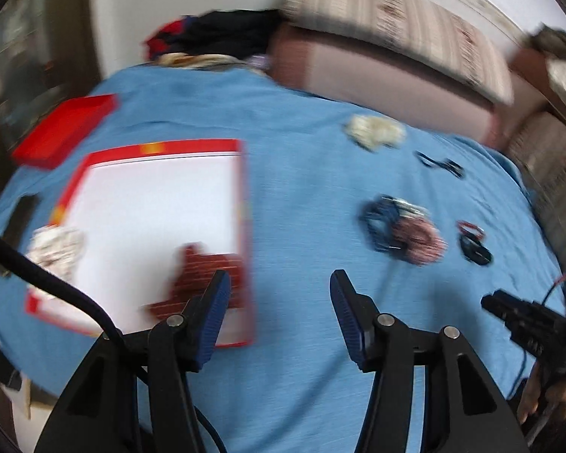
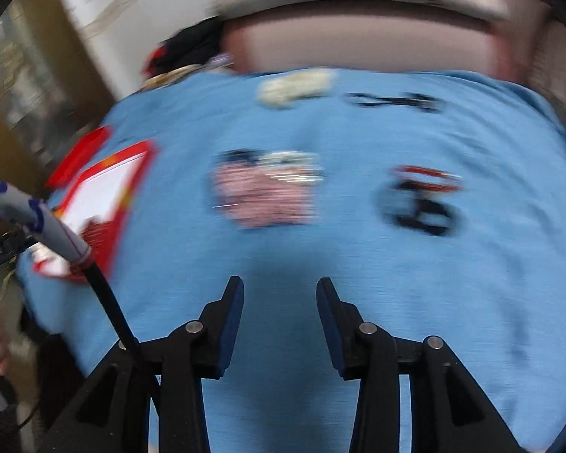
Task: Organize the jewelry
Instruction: 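Grasp plaid scrunchie with left tool while right tool grasps black hair tie, drop both in tray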
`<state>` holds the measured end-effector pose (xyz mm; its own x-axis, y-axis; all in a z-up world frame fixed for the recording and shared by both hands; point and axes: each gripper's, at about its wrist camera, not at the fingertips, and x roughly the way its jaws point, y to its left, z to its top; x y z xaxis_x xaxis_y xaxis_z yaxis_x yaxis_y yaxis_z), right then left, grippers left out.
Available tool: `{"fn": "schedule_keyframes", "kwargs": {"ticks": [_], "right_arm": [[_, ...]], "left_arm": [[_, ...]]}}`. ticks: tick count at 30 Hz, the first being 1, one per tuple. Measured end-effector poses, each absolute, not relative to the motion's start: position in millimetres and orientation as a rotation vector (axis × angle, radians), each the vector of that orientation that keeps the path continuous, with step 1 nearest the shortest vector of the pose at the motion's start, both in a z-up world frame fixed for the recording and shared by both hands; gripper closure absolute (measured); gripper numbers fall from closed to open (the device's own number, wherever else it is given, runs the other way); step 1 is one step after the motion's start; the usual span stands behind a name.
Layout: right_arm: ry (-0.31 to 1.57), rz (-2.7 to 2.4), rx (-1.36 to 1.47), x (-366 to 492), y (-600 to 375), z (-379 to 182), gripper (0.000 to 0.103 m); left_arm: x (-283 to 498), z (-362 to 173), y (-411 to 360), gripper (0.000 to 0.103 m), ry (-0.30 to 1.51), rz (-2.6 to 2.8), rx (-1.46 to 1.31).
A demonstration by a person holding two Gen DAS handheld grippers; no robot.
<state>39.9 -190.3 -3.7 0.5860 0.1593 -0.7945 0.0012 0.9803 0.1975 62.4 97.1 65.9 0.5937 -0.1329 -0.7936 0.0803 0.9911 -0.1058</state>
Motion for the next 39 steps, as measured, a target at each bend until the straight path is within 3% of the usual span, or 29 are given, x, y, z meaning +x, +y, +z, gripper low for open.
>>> {"fn": "schedule_keyframes", "kwargs": {"ticks": [7, 21, 22, 24, 26, 27, 28, 30, 39], "right_arm": [[0.915, -0.022, 0.264, 47, -262, -13, 0.053], [0.879, 0.025, 0.274, 97, -257, -23, 0.051], [0.882, 0.030, 0.257, 102, -253, -26, 0.051], [0.897, 0.032, 0.235, 114, -251, -33, 0.055], [0.938, 0.033, 0.224, 124, -249, -43, 0.068], [0.953, 0.031, 0.227, 126, -250, -47, 0.080], [0.959, 0.030, 0.235, 127, -252, -48, 0.088], [0.933, 0.030, 0.264, 121, -255, -41, 0.091], [0.823, 0.093, 0.271, 79, -239, 18, 0.092]], "left_arm": [[99, 39, 16, 0.047, 0.992, -0.269, -0.035], [149, 11, -55, 0.042, 1.042, -0.381, -0.023], [150, 8, -59, 0.043, 1.051, -0.384, -0.014], [150, 3, -63, 0.058, 1.065, -0.388, -0.001], [153, -4, -68, 0.088, 1.093, -0.386, 0.016], [153, -7, -68, 0.094, 1.105, -0.383, 0.017], [153, -8, -67, 0.097, 1.116, -0.379, 0.014], [149, -3, -61, 0.099, 1.106, -0.377, -0.010], [112, 68, -18, 0.099, 0.980, -0.393, -0.089]]}}
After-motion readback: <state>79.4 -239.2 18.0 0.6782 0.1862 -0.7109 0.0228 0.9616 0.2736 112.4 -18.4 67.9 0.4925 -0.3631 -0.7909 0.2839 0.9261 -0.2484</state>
